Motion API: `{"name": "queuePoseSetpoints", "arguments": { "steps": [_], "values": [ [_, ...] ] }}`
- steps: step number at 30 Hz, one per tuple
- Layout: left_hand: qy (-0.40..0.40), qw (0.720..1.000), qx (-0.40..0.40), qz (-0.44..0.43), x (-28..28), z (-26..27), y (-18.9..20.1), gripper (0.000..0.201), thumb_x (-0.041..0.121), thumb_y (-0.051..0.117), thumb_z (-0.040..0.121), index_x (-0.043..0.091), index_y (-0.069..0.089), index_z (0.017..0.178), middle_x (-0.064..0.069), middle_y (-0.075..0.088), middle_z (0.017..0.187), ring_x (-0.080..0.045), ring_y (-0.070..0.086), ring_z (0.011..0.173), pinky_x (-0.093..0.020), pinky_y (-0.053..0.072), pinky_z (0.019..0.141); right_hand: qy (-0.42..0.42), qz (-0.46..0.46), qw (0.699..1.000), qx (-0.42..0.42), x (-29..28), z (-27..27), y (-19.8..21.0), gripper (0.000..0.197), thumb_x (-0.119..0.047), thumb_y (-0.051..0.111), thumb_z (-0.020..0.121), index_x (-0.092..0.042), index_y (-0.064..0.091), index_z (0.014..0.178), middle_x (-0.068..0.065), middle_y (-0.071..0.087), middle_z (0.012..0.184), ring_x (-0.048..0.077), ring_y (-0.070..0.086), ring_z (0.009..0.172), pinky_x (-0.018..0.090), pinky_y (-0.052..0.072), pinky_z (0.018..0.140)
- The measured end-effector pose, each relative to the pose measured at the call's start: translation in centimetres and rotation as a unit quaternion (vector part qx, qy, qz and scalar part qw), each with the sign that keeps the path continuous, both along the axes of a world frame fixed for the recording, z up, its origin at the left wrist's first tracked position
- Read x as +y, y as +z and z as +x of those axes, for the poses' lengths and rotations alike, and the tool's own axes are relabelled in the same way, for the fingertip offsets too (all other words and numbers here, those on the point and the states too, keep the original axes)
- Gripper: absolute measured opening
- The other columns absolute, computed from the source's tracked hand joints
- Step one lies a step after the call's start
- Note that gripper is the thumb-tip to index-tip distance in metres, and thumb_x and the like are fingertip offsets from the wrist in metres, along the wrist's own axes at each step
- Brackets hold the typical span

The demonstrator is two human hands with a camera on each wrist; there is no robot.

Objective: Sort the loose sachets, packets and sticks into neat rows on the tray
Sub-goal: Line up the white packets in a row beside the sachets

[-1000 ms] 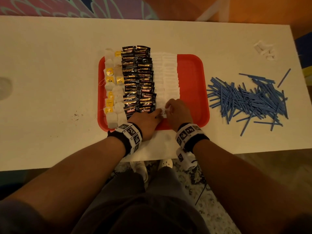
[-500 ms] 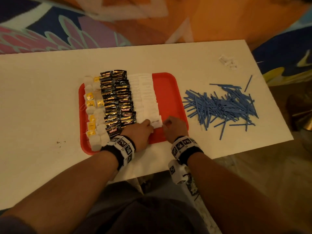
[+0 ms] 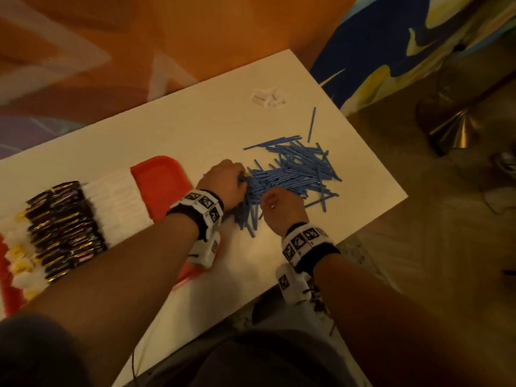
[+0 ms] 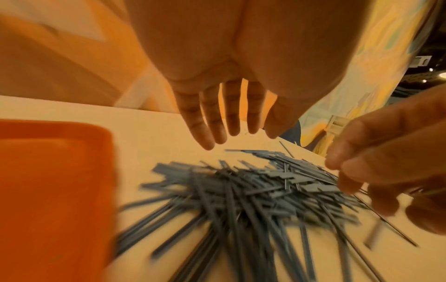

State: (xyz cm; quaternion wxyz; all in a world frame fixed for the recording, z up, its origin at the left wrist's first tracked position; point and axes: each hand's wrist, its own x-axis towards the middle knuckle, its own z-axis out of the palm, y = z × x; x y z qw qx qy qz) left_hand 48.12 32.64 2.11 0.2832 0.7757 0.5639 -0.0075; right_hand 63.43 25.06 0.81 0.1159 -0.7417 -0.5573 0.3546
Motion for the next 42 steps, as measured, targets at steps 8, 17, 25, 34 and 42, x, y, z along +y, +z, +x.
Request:
{"name": "queuePoseSetpoints", "arguments": {
  "steps": [8,17,25,34,42],
  "values": [
    [0.004,0.997,0.081,-0.011,14.5,10.9,-2.2,0.070,0.039,0.063,0.094,0.014,0.033,0.152,-0.018,0.027,0.155,-0.042,0.030,0.139,-0.049,0.030,0.114,0.001,0.016,0.998,0.054,6.3,10.3,-0.1,0.006,-0.020,0.055,0.094,-0.024,0.058,0.090,-0.005,0.066,0.096,0.017,0.063,0.089,0.032,0.052,0.082],
    [0.040,0.991,0.130,-0.020,24.1,16.8,-5.4,0.080,0.049,0.059,0.093,0.037,0.013,0.157,-0.011,0.002,0.165,-0.047,0.010,0.147,-0.054,0.025,0.116,-0.087,0.012,0.989,0.120,9.5,17.0,-1.7,0.011,-0.022,0.064,0.090,-0.032,0.060,0.088,-0.017,0.060,0.082,0.010,0.063,0.083,0.028,0.054,0.078],
    [-0.013,0.988,0.142,0.052,23.5,17.3,-6.5,0.023,0.010,0.057,0.093,0.000,0.064,0.113,-0.023,0.062,0.116,-0.039,0.057,0.108,-0.037,0.040,0.092,-0.080,-0.009,0.987,0.138,10.7,17.5,-2.5,0.010,-0.020,0.065,0.091,-0.029,0.062,0.092,-0.014,0.060,0.086,0.007,0.061,0.080,0.019,0.048,0.073],
    [0.282,0.935,-0.205,-0.071,16.4,13.2,-4.6,0.010,0.019,0.057,0.092,0.012,0.058,0.086,-0.007,0.067,0.089,-0.030,0.064,0.082,-0.039,0.055,0.079,-0.042,0.033,0.987,0.149,10.7,14.8,-1.2,0.004,-0.021,0.068,0.090,-0.019,0.067,0.093,-0.016,0.060,0.080,-0.005,0.055,0.072,-0.004,0.036,0.064],
    [0.425,0.678,-0.559,-0.218,3.2,6.5,1.4,0.015,0.011,0.048,0.104,0.003,0.059,0.097,-0.003,0.050,0.065,-0.018,0.044,0.053,-0.031,0.040,0.056,-0.022,0.014,0.971,0.239,9.2,7.2,3.3,0.003,-0.023,0.067,0.092,-0.024,0.064,0.093,-0.017,0.063,0.093,-0.005,0.058,0.085,0.012,0.044,0.070]
  ]
}}
